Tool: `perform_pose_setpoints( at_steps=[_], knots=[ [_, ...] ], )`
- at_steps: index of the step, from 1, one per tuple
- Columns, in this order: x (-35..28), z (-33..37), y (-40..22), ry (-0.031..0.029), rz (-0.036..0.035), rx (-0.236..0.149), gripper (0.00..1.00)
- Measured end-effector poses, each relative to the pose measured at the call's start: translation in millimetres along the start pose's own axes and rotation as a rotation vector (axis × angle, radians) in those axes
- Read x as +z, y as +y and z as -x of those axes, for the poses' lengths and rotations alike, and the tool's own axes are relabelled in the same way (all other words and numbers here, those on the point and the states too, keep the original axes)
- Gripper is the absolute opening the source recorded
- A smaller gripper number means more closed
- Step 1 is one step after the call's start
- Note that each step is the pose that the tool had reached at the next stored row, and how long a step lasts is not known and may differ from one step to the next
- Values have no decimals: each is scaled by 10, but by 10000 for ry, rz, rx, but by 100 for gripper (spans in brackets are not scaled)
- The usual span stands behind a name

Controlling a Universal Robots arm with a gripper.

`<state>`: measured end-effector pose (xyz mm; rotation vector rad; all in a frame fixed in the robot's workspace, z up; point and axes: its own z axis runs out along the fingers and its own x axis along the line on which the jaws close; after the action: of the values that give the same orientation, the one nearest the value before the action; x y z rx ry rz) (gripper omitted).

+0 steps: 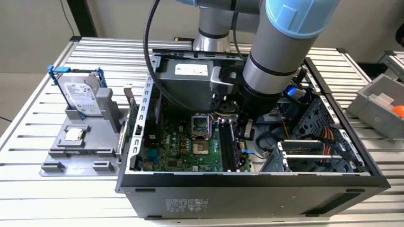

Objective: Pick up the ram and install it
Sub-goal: 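Press down the ram until it locks into place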

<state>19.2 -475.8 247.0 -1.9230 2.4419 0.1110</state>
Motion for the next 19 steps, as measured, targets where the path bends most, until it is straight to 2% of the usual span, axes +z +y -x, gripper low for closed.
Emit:
perform_pose_setpoints(
  at_steps=[11,19],
  knots=[
    [-1,0,-1,57,104,-1514,0],
    [0,2,-10,73,135,-1960,0]
  ],
)
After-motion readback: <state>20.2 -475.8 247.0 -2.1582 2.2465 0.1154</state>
